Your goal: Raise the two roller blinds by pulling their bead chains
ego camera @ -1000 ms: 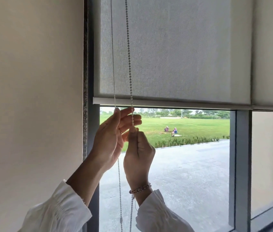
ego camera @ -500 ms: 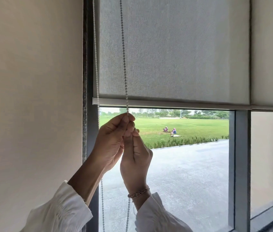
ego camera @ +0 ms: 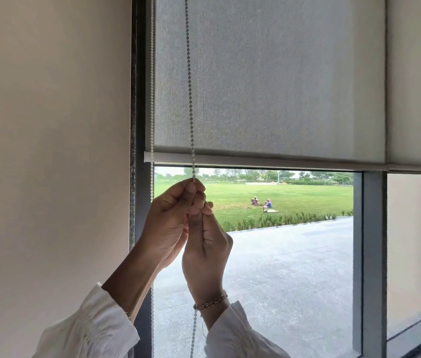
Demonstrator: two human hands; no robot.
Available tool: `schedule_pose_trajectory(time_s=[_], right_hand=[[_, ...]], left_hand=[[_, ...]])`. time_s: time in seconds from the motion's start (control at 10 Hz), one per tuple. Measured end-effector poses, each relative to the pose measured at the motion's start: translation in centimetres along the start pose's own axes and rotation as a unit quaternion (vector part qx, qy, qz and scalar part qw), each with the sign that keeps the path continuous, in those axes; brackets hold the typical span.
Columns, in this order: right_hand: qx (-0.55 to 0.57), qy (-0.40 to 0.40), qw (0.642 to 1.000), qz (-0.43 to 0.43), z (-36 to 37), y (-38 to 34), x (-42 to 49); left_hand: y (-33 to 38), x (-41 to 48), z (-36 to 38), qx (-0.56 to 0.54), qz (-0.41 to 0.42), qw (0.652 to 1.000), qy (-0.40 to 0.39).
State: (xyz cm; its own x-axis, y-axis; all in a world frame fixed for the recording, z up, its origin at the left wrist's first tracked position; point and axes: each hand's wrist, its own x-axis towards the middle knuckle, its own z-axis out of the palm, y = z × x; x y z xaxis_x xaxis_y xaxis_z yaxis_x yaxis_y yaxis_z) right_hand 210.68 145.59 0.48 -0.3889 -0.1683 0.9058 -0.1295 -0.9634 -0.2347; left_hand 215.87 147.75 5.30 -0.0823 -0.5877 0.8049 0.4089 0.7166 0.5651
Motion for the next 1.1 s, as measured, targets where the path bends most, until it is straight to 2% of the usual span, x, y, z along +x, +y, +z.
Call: schedule_pose_trajectory(time_s=[0.4, 0.7, 0.9, 1.0, 1.1], right_hand=[[0.007, -0.012, 0.999, 0.034, 0.0, -0.2, -2.0], [0.004, -0.044, 0.996, 0.075, 0.1, 0.7, 0.0], [0.016, -0.105, 0.987, 0.125, -1.5, 2.0, 0.9], [-0.019, -0.118, 0.975, 0.187, -3.0, 3.1, 1.3], [-0.035, -0.090, 0.970, 0.222, -5.4, 4.6, 2.2]], left_hand=[[-0.4, -1.7, -0.7, 0.016, -0.010, 1.000, 0.012], [0.0, 0.2, -1.7, 0.110, -0.007, 0.994, 0.015], [-1.4, 0.4, -0.6, 0.176, -0.012, 0.979, 0.098], [-2.3, 0.5, 0.8, 0.327, 0.020, 0.927, 0.182], [-4.1, 0.5, 2.6, 0.447, 0.163, 0.837, 0.271]])
